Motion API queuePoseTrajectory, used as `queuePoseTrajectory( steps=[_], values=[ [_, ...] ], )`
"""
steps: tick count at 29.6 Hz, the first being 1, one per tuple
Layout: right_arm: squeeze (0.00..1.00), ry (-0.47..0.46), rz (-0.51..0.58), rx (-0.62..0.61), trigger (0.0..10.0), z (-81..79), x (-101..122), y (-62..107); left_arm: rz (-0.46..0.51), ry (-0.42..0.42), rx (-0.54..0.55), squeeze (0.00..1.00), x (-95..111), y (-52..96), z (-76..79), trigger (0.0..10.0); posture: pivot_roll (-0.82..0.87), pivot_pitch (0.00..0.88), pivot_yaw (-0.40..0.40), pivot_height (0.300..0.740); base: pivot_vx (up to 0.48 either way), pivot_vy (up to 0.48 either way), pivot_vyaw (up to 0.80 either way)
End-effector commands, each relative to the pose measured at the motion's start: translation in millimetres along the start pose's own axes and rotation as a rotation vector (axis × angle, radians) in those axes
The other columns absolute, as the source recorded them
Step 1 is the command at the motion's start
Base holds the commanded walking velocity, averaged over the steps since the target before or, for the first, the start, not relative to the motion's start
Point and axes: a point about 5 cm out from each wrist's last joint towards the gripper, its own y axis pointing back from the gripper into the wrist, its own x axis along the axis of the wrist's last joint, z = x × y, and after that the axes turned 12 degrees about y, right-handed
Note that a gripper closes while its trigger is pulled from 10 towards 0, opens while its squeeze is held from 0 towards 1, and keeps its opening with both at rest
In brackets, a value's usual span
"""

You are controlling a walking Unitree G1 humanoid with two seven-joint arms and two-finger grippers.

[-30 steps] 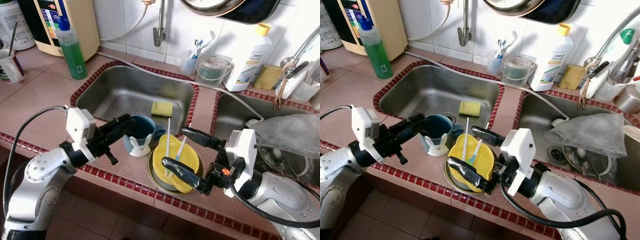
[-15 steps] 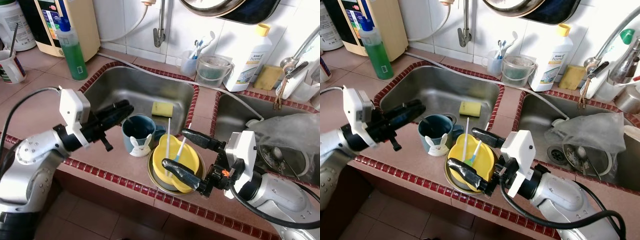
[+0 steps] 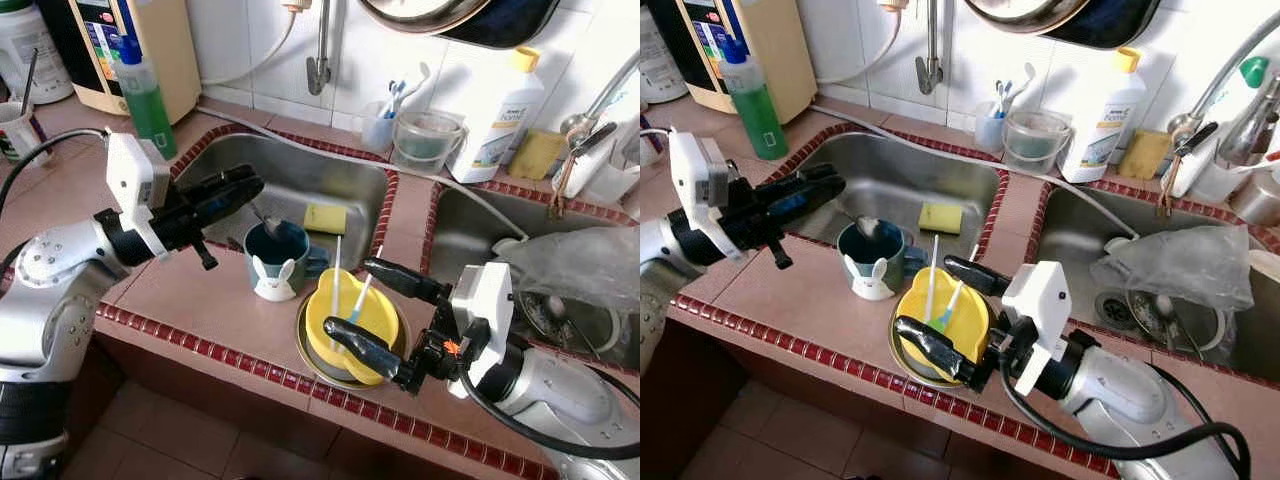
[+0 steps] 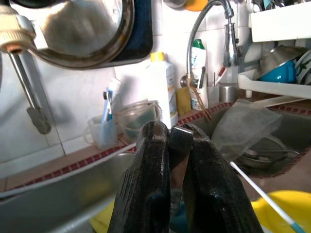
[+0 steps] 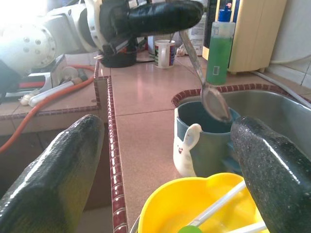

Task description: Kitchen organization

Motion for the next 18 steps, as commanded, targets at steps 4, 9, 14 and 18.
queuePoseTrajectory(
  steps=[4,9,14,18],
  values=[
    [0.00,0.009,-0.007,0.000,10.0,0.6,0.0,1.3,0.006,-0.039,-0.015,0.00,10.7,0.1,-4.6,10.0,-0.10,0.083,-0.004,0.740,0.000,0.000,0.00],
    [0.00,0.009,-0.007,0.000,10.0,0.9,0.0,1.5,0.013,-0.044,-0.026,0.00,14.1,-1.4,-6.3,10.0,-0.10,0.086,-0.005,0.740,0.000,0.000,0.00],
    [0.00,0.010,-0.008,-0.001,10.0,1.3,0.0,1.8,0.020,-0.038,-0.027,0.00,14.2,-1.6,-7.9,10.0,-0.10,0.087,-0.005,0.740,0.000,0.000,0.00],
    [0.00,0.010,-0.008,0.000,10.0,1.4,0.2,1.8,0.030,-0.035,-0.026,0.00,16.8,-1.2,-9.7,10.0,-0.10,0.085,-0.007,0.740,0.000,0.000,0.00]
  ],
)
